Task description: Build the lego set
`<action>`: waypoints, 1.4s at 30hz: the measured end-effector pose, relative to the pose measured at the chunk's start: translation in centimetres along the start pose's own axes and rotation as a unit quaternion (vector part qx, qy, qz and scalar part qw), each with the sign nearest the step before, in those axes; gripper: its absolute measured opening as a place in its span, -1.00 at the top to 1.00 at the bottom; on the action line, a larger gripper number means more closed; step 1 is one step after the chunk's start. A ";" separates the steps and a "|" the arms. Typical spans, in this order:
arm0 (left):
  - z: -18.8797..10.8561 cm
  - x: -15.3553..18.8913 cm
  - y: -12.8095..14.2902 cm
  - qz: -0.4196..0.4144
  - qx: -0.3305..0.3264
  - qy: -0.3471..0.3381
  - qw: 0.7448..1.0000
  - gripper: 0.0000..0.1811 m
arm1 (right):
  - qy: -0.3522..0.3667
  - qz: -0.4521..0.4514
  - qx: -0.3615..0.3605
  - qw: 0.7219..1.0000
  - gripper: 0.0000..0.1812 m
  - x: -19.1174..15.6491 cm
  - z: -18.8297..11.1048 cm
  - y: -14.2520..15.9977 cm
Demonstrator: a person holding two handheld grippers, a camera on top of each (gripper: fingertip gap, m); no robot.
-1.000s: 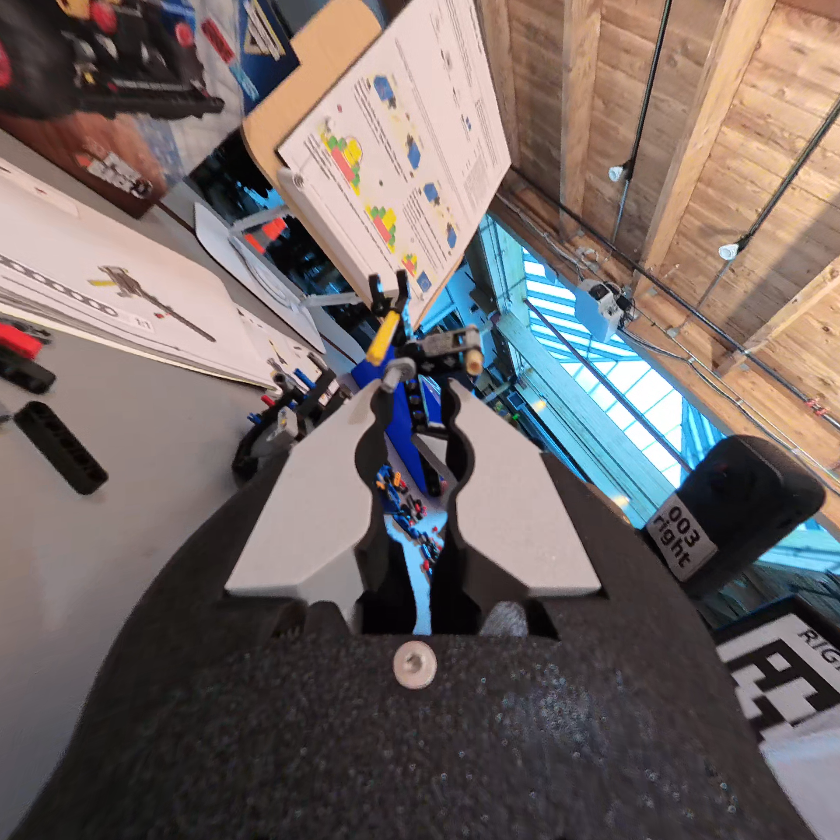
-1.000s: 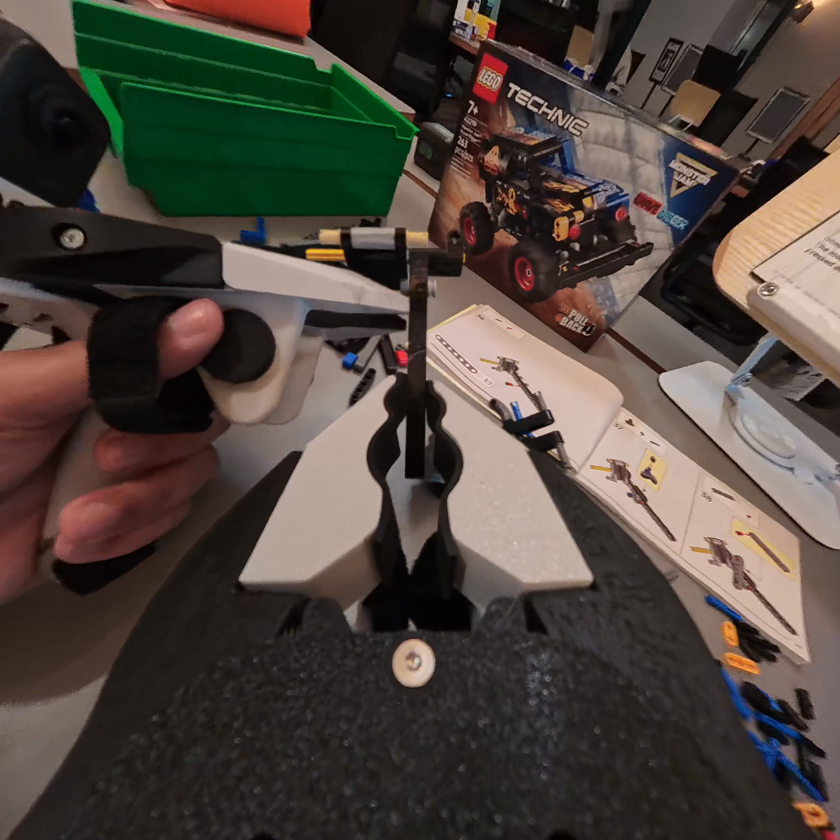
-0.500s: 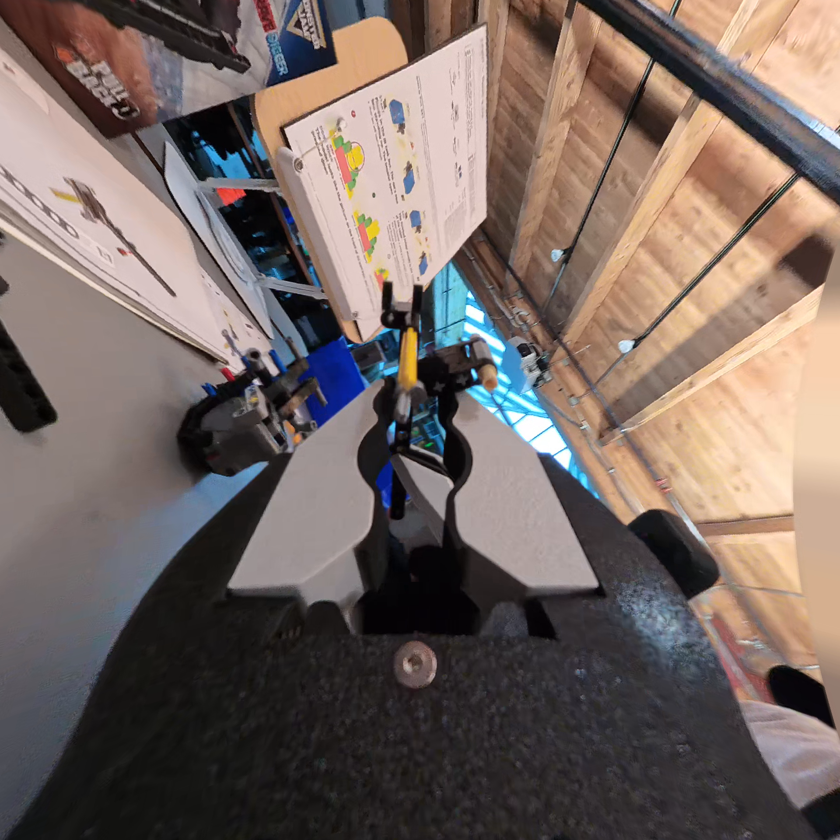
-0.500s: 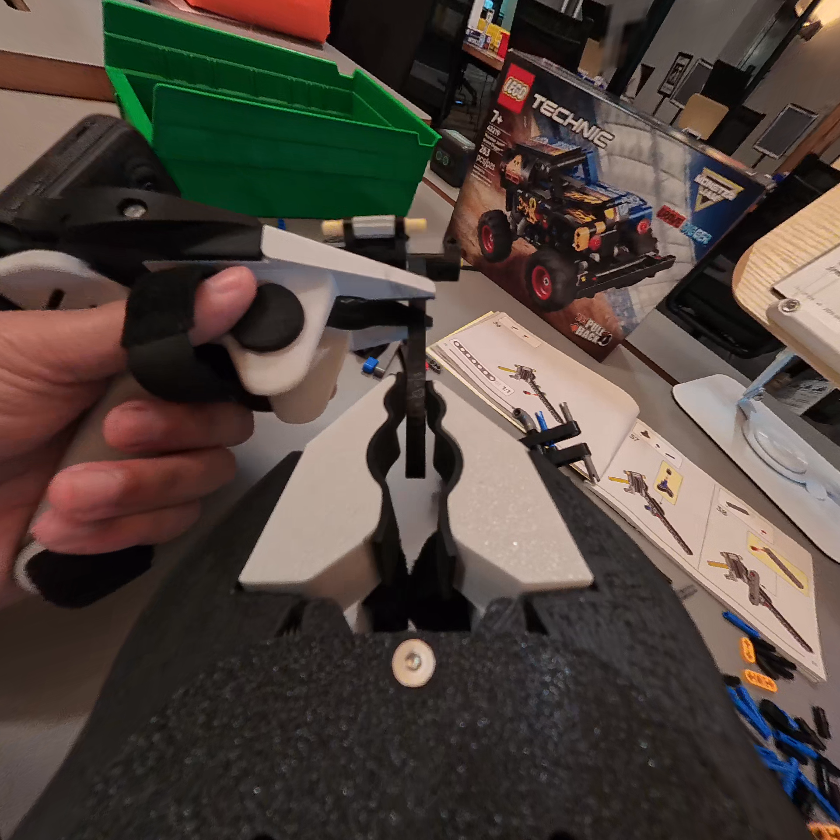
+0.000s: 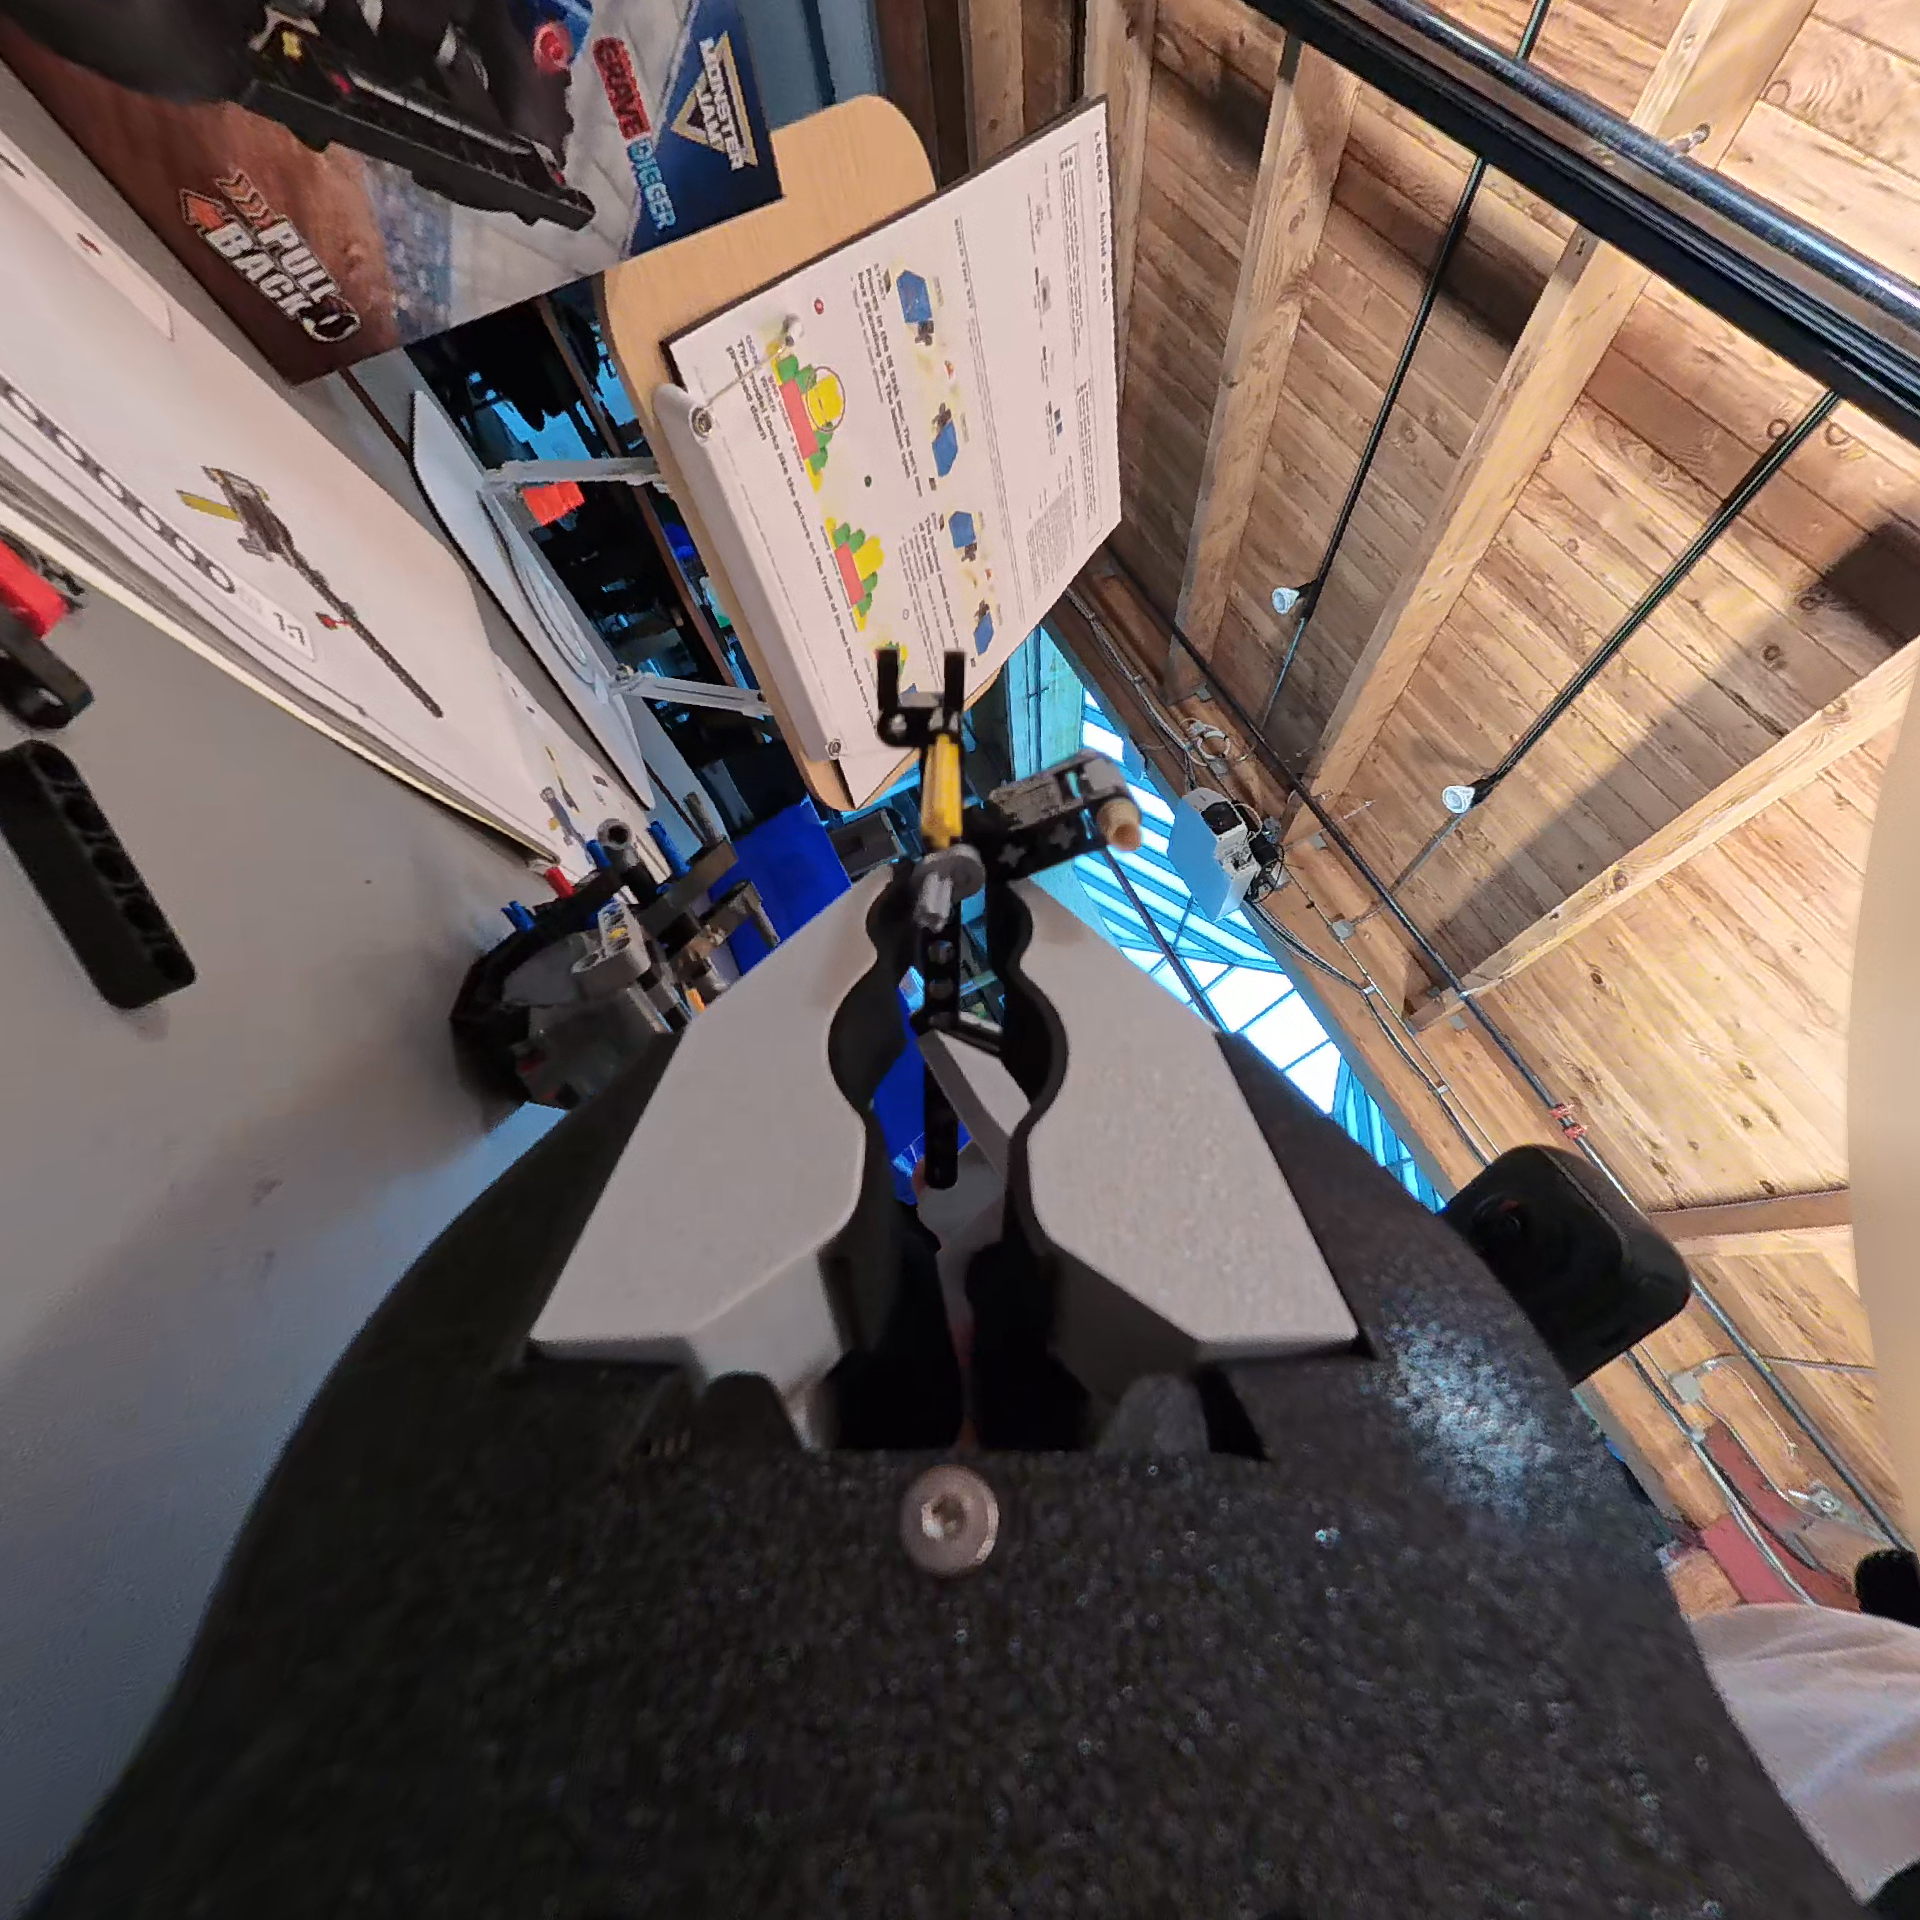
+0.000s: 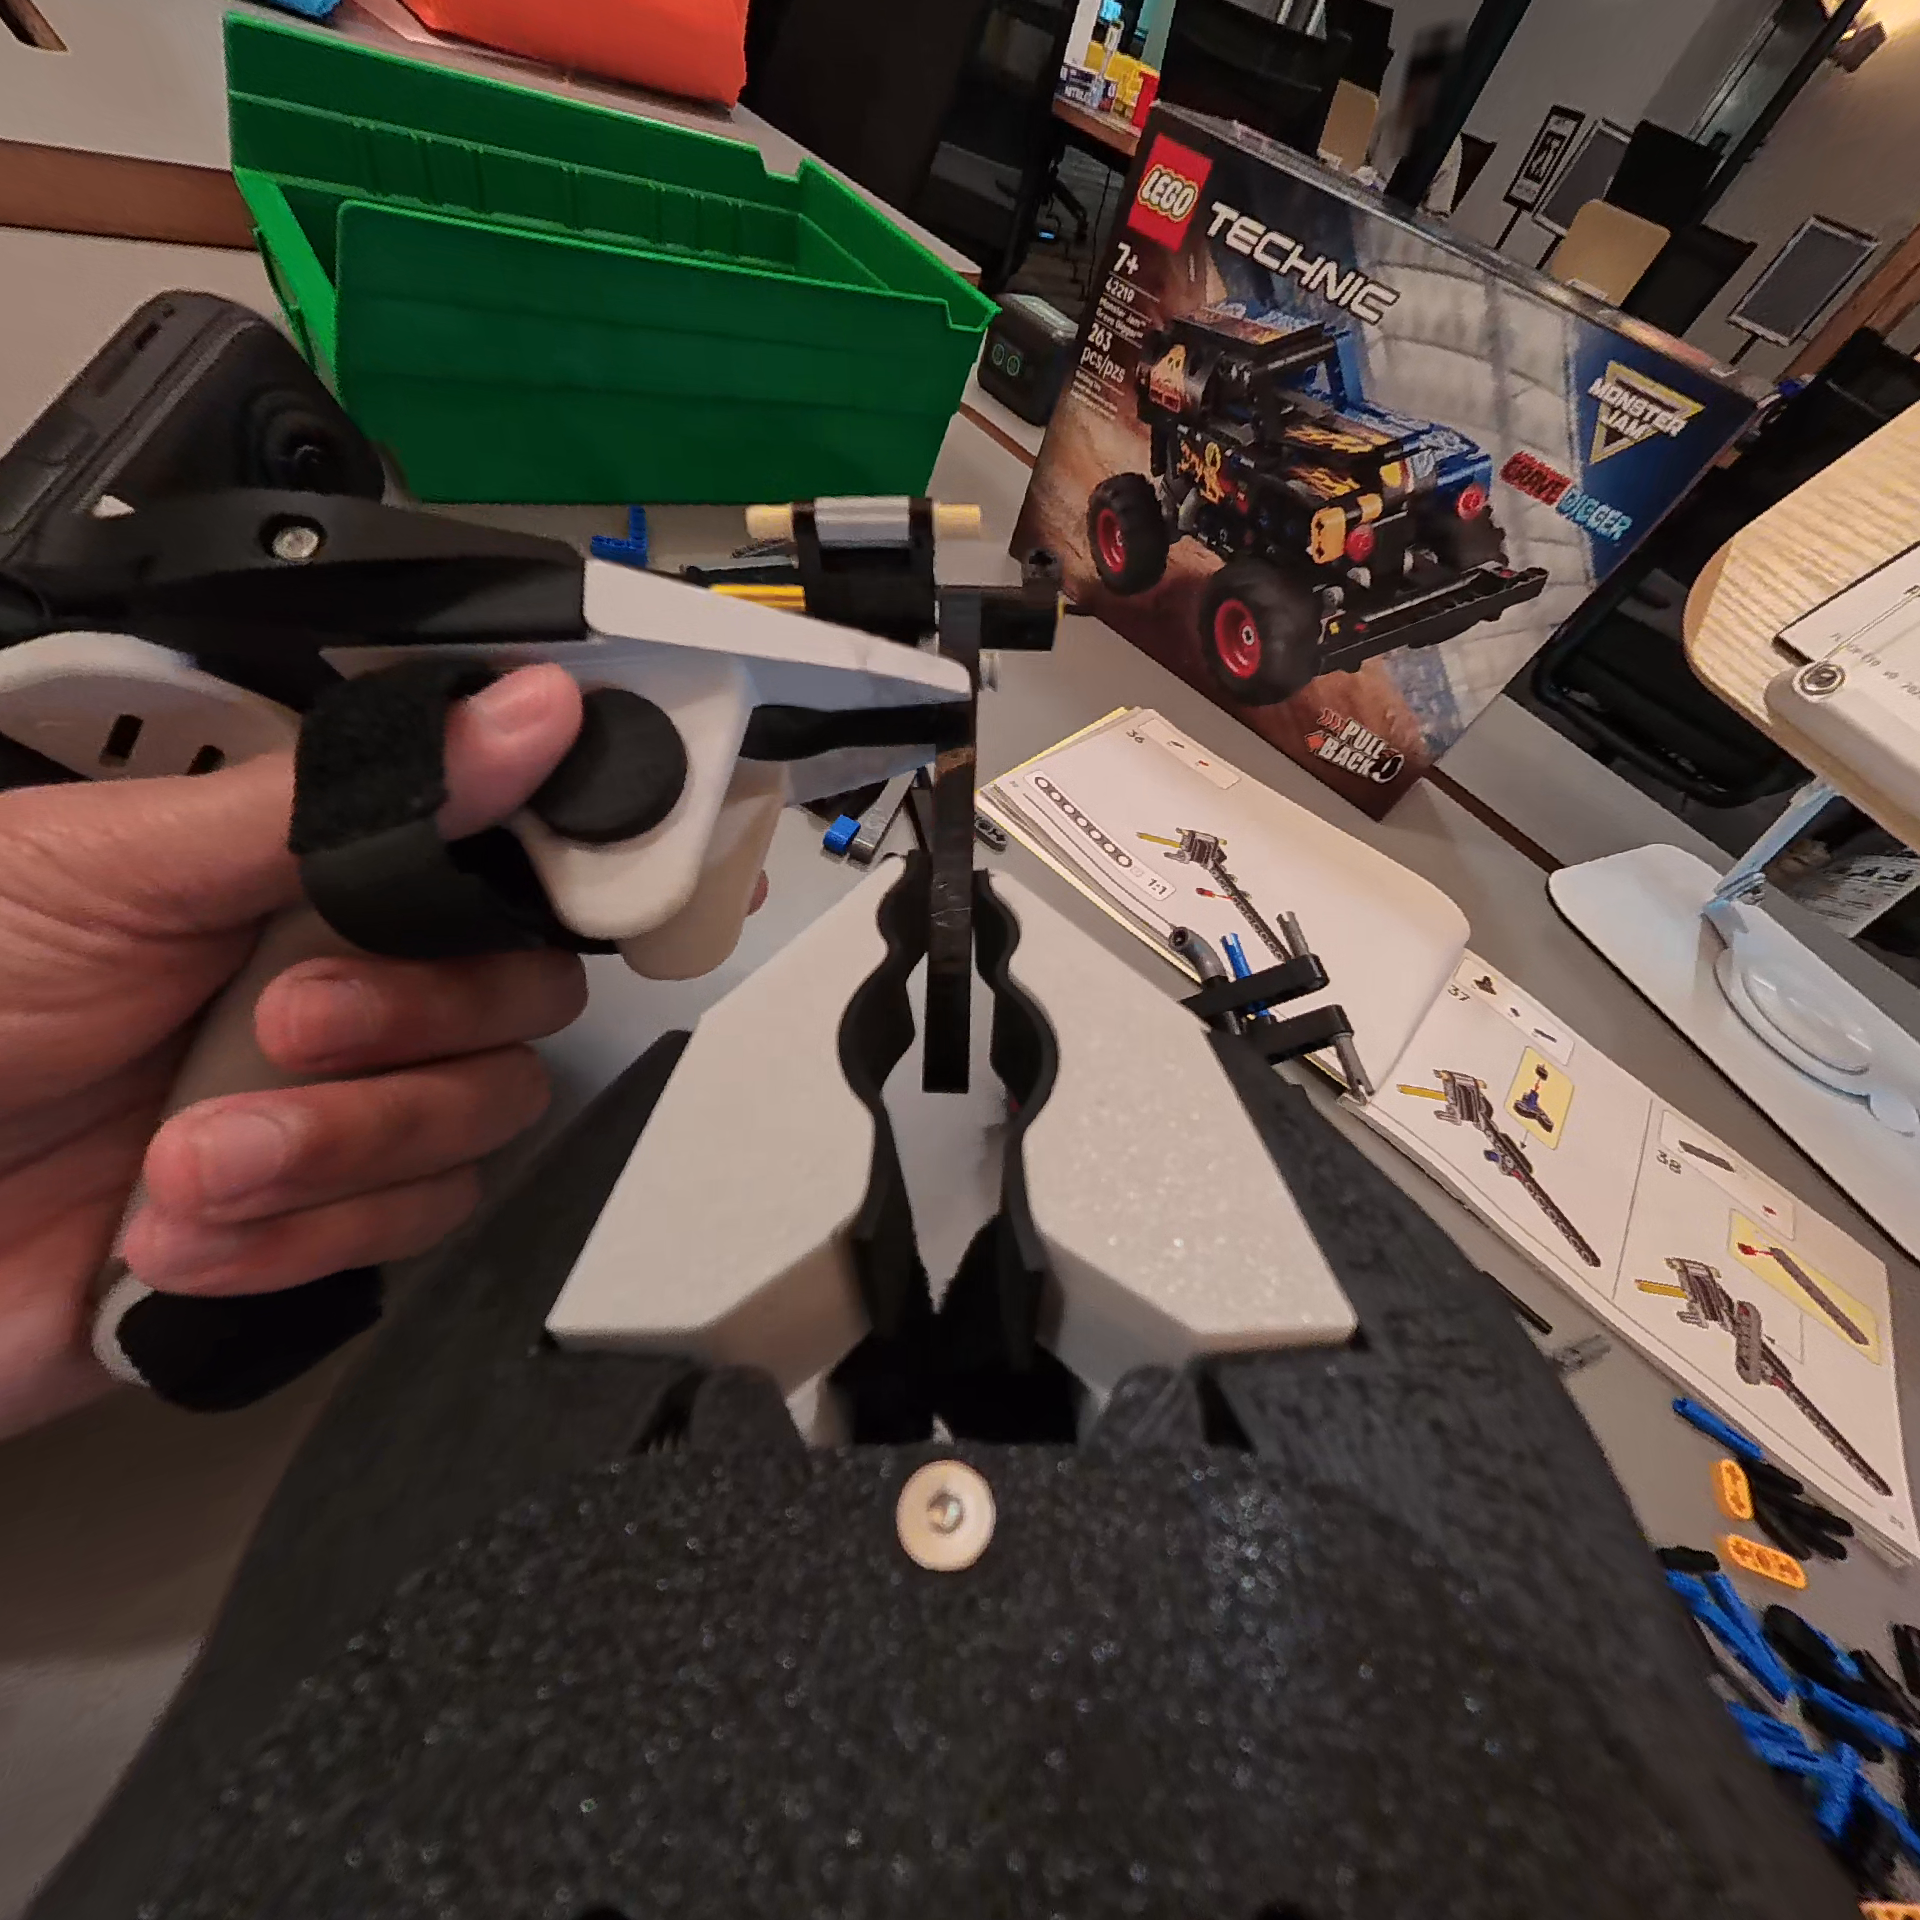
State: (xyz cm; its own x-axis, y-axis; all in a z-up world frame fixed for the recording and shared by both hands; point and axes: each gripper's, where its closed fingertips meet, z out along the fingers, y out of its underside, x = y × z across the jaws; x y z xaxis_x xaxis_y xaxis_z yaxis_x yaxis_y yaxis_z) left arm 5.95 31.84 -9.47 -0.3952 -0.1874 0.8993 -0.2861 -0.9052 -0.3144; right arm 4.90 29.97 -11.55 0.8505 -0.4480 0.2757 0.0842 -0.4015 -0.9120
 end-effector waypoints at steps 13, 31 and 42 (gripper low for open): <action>-0.3 -0.1 0.1 0.018 -0.006 -0.002 1.000 0.94 | -0.013 0.012 0.002 1.000 0.92 -0.3 -0.2 -0.2; -0.5 0.5 0.0 -0.022 -0.011 0.038 0.999 0.94 | 0.003 -0.029 0.008 1.000 0.91 -0.9 -0.5 -0.7; -1.2 1.5 -0.8 0.139 -0.119 0.057 0.982 0.94 | -0.079 0.013 0.054 0.995 0.82 0.6 -3.6 -1.3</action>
State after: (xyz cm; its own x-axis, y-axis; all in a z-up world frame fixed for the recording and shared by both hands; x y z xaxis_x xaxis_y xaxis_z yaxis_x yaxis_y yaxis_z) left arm 4.57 32.76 -8.18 -0.5772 -0.3581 0.7338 -0.3441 -0.7083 -0.6163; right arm 3.40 27.35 -9.05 0.9238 -0.3219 0.2075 0.1089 -0.2988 -0.9481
